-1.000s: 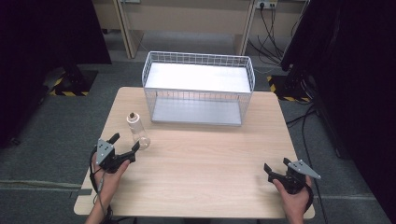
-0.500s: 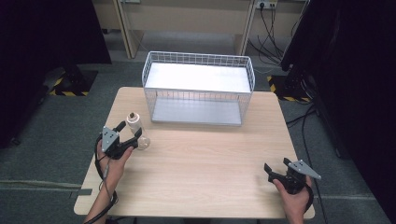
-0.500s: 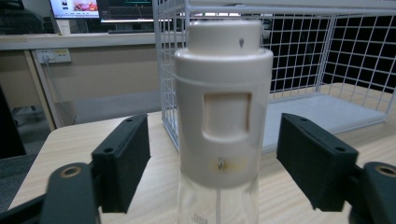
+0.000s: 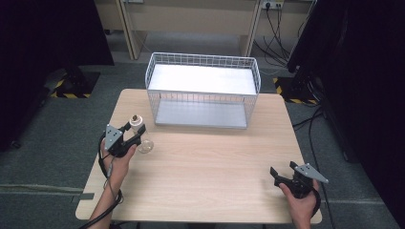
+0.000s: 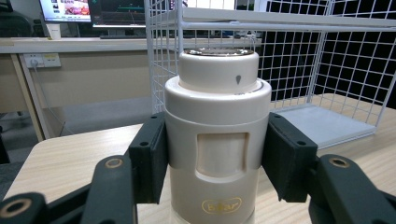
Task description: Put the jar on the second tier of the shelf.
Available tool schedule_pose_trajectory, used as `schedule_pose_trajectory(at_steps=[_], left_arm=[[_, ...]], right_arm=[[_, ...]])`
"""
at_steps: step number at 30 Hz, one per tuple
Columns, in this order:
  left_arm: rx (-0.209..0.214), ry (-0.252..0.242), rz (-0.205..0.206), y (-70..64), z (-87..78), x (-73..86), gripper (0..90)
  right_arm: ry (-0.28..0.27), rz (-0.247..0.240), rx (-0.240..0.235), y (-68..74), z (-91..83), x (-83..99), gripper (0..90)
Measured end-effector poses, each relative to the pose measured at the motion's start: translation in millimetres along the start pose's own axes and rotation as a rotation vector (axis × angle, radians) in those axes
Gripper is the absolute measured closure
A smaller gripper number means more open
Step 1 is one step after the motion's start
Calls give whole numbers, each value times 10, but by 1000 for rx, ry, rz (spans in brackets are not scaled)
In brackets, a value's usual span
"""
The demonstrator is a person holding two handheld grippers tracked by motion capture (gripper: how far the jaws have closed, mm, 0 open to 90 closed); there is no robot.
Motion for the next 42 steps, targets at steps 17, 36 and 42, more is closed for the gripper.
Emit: schedule_pose_trajectory(at_steps=[17,36,42], left_arm=[[22,-39,-4,-80,30,-291,457],[79,-78,-2,-245,259,-629,457],[98,-94,1,-305,348,-774,458]], right_arm=[[1,1,1,0,1,0,102],[1,3,1,-3,2,0,102],[-1,6,-1,-5,0,0,102]])
Point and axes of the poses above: each handheld gripper's, and its own axes: z roughly forward along the jaws, x roughly out of its underside, y roughly to its left, the point moved 3 cm from there along z, roughly forward along the jaws, and after that the axes turned 10 degrees about -y, right-handed, at the moved point
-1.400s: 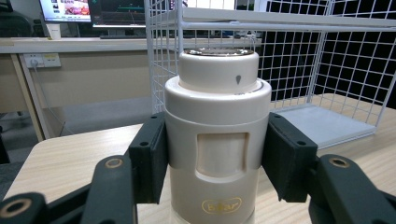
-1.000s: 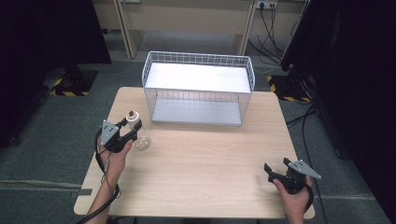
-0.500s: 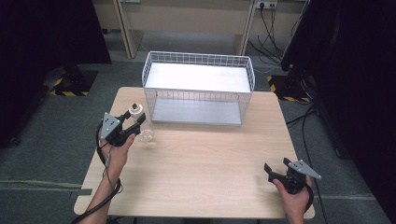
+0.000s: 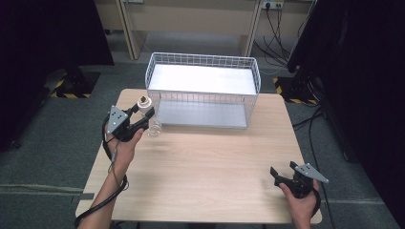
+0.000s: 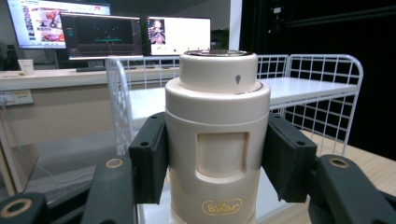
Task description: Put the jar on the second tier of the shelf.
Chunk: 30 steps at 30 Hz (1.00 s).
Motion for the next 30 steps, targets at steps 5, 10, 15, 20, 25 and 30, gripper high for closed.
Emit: schedule_pose_trajectory(at_steps=[5,10,15,20,25,30], left_arm=[[14,-8,5,-42,73,-87,458],[14,-15,5,-60,154,-169,458],[16,-21,12,-74,218,-248,458],[13,-21,18,-92,266,-299,458],[15,-25,17,-114,323,-352,457],[13,-31,17,-120,361,-392,457]], right_arm=[[1,1,-2,-1,1,0,102],[1,0,-2,0,0,0,102],[2,0,-1,0,1,0,102],[0,2,-2,0,-1,0,102],[1,3,-3,1,0,0,102],[1,3,-3,1,0,-1,102]])
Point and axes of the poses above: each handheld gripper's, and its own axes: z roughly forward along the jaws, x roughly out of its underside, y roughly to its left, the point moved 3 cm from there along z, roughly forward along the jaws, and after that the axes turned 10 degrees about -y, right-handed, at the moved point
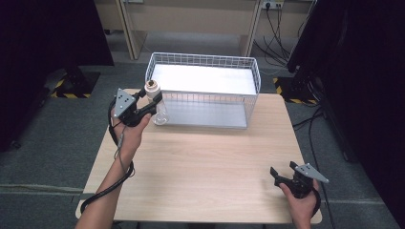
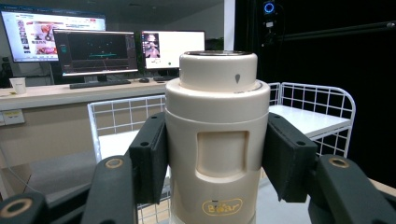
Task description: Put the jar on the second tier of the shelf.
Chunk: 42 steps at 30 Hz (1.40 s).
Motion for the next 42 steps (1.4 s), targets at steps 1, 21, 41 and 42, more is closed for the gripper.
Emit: schedule_pose_trajectory(at_steps=[1,21,41,42], left_arm=[[-1,-5,-2,1,17,-23,458],[-3,-10,4,-21,198,-181,458],[-11,-31,8,-43,342,-399,458],[-11,-31,9,-43,346,-406,458]], right_arm=[[0,0,0,-1,0,0,102],[4,-2,1,0,3,0,102],[6,-4,-1,1,5,0,102],[5,-4,-1,2,4,0,102]])
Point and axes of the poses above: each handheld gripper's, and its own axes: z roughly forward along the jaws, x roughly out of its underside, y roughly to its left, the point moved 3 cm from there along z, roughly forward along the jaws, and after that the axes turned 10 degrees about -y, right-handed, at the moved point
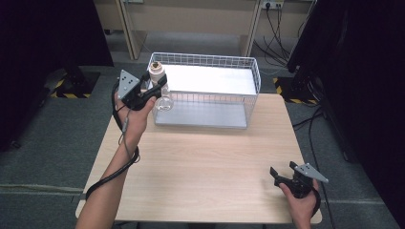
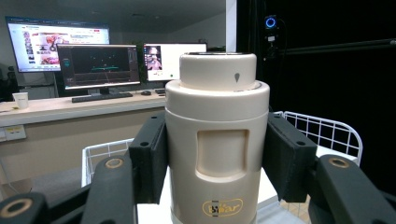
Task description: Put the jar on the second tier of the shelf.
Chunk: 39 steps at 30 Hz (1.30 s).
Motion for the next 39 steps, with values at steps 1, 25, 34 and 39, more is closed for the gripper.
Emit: schedule_pose_trajectory(at_steps=[1,25,34,39], left_arm=[[-1,-1,1,0,4,-8,458],[-14,-9,24,-6,186,-224,458],[-53,-12,31,-10,241,-256,458],[-62,-10,36,-20,276,-257,458]], right_arm=[[0,1,0,0,0,0,102],[3,-1,-3,-2,3,0,102],[2,-3,-2,0,3,0,102],[2,-1,-4,-2,3,0,102]])
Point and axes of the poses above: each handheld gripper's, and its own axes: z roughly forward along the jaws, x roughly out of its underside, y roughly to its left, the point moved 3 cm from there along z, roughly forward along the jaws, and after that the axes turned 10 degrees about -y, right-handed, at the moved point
